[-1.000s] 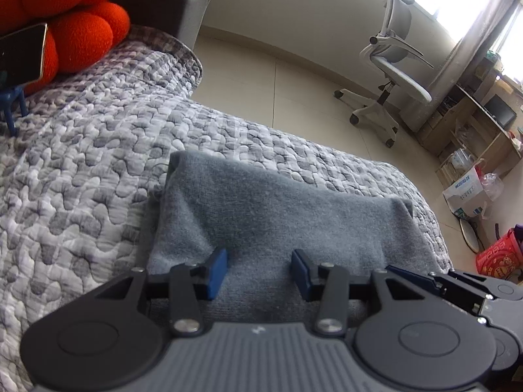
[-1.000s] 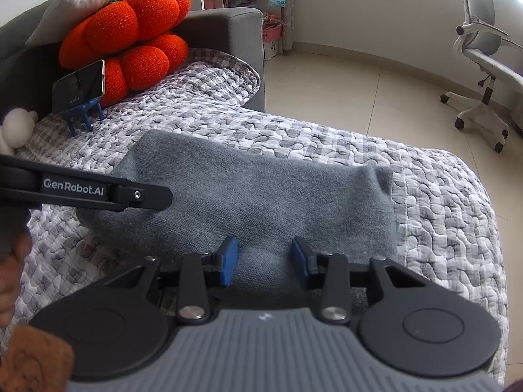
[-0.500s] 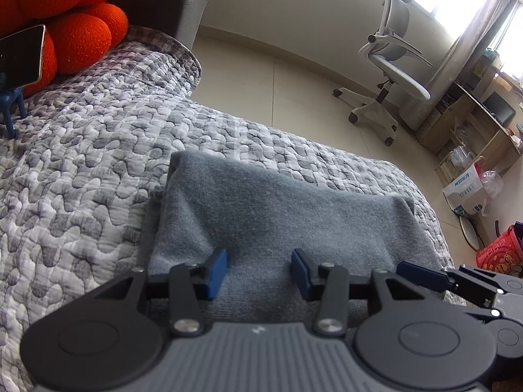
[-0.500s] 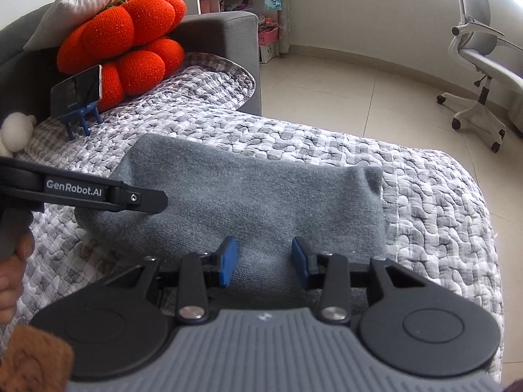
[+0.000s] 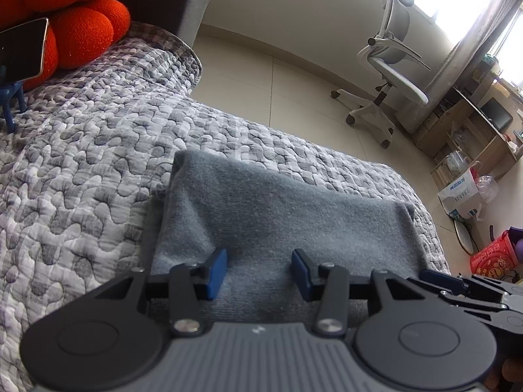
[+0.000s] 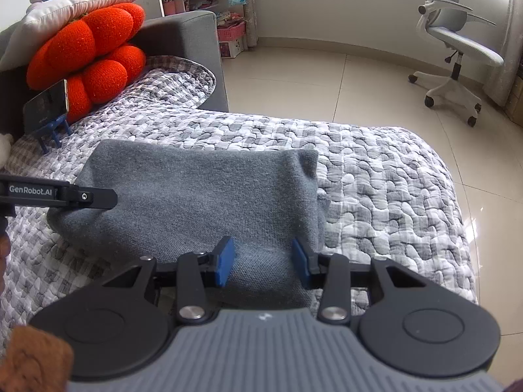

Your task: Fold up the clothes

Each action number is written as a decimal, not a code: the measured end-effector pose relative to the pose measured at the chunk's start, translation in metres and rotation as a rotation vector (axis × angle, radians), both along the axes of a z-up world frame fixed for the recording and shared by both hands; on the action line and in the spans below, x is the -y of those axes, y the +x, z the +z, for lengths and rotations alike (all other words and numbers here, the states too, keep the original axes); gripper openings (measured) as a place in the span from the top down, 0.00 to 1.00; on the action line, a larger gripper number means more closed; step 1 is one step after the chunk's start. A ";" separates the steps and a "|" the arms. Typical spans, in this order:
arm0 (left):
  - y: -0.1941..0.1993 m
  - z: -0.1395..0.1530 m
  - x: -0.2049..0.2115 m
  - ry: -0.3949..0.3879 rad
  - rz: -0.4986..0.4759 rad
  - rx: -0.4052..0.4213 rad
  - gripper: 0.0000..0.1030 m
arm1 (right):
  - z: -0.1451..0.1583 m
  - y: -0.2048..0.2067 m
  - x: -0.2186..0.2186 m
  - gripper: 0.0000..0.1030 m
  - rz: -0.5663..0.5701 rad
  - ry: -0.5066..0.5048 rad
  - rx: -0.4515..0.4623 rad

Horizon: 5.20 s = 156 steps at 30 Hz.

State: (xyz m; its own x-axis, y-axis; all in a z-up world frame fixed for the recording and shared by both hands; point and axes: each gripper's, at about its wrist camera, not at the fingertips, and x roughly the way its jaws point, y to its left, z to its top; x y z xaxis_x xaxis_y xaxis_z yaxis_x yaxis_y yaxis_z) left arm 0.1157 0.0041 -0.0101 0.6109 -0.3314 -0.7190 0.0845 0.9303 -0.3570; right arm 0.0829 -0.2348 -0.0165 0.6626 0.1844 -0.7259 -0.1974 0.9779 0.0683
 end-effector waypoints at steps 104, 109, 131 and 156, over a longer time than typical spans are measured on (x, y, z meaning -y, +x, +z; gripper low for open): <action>0.045 -0.009 -0.027 0.125 0.134 0.055 0.53 | -0.004 0.036 -0.028 0.68 0.021 0.022 0.130; 0.042 -0.002 -0.045 0.044 0.175 0.031 0.64 | 0.008 0.027 -0.028 0.66 0.034 0.046 0.161; 0.002 0.007 -0.051 -0.067 0.082 -0.005 0.57 | 0.016 0.016 -0.026 0.64 0.022 0.124 0.109; -0.012 -0.003 -0.039 -0.043 0.146 -0.026 0.81 | -0.006 0.019 -0.035 0.61 0.061 0.081 0.043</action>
